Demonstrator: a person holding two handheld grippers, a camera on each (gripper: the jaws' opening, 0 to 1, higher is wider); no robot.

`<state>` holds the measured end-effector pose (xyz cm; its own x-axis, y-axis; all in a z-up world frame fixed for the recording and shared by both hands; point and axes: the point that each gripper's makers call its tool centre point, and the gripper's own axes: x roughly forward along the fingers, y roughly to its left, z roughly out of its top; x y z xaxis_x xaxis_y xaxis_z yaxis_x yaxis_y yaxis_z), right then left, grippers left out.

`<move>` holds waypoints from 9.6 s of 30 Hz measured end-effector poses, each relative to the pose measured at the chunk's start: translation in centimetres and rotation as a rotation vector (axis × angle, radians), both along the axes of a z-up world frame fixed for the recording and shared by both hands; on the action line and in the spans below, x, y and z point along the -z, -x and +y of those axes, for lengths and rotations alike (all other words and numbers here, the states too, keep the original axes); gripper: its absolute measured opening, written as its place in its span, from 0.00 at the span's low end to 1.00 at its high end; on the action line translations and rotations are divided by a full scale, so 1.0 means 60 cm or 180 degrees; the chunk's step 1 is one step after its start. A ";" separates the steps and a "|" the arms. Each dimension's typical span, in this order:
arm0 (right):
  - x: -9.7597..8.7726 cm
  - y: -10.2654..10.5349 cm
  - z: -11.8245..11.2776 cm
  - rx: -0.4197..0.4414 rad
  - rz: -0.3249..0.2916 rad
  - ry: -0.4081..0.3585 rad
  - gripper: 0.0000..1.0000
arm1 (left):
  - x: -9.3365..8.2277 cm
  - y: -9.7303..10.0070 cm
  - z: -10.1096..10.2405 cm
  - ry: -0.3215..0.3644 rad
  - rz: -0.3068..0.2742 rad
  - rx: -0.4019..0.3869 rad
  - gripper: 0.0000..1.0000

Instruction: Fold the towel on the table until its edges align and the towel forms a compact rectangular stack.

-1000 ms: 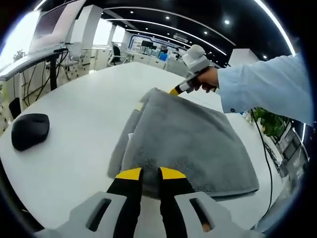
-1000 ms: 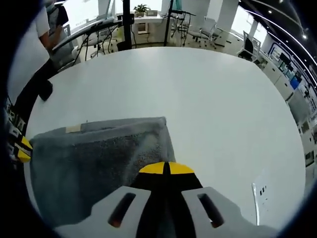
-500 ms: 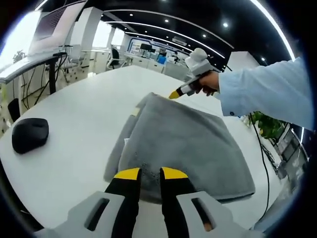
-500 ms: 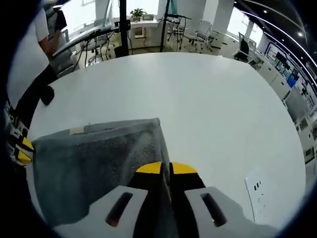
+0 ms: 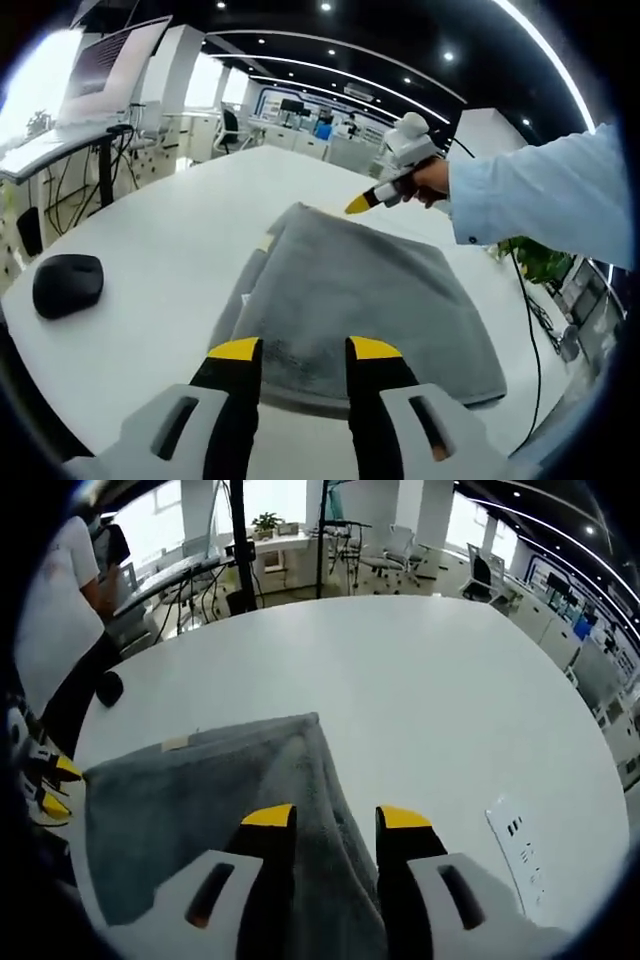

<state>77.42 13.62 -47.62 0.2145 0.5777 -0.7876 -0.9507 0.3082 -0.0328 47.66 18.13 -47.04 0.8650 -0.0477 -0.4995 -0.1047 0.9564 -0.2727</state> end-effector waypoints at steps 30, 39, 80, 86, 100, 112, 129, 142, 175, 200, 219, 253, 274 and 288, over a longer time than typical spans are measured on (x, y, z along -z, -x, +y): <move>-0.053 -0.005 -0.183 0.0250 -0.0072 -0.0052 0.33 | -0.043 0.013 -0.109 -0.0081 -0.0122 0.0164 0.37; -0.069 0.015 -0.233 0.0327 -0.0090 -0.0069 0.33 | -0.052 0.013 -0.145 -0.0113 -0.0132 0.0230 0.38; -0.090 0.048 -0.458 0.0747 -0.0072 -0.0204 0.32 | -0.094 -0.009 -0.311 -0.0296 -0.0191 0.0872 0.41; -0.087 0.051 -0.461 0.0752 -0.0066 -0.0215 0.32 | -0.089 -0.007 -0.333 -0.0285 -0.0176 0.0947 0.41; -0.107 0.108 -0.435 0.0588 -0.0054 -0.0547 0.35 | -0.100 0.002 -0.353 -0.0316 -0.0235 0.1027 0.43; -0.106 0.100 -0.446 0.0594 -0.0061 -0.0559 0.34 | -0.080 0.003 -0.381 -0.0331 -0.0161 0.1142 0.43; -0.084 0.044 -0.426 0.0599 -0.0030 -0.0476 0.33 | -0.043 -0.003 -0.425 -0.0321 -0.0005 0.1320 0.42; -0.053 0.015 -0.398 0.0518 0.0026 -0.0317 0.30 | -0.018 0.002 -0.447 -0.0353 0.0130 0.1462 0.40; 0.051 -0.005 -0.383 0.0407 0.0196 0.0051 0.19 | 0.052 0.008 -0.466 -0.0328 0.0522 0.1578 0.31; 0.068 -0.009 -0.390 0.0432 0.0254 0.0103 0.07 | 0.069 0.012 -0.459 -0.0565 0.0683 0.1702 0.10; 0.069 -0.011 -0.474 0.0562 0.0271 0.0362 0.02 | 0.075 0.013 -0.516 -0.0241 0.0720 0.1836 0.03; 0.071 0.002 -0.595 0.0678 0.0237 0.0596 0.02 | 0.075 0.029 -0.631 -0.0062 0.0722 0.2208 0.03; 0.056 -0.008 -0.613 0.0704 0.0209 0.0640 0.01 | 0.059 0.031 -0.640 0.0007 0.0649 0.2186 0.02; 0.015 -0.002 -0.609 0.0736 0.0188 0.0600 0.01 | 0.029 0.031 -0.628 0.0023 0.0535 0.2157 0.02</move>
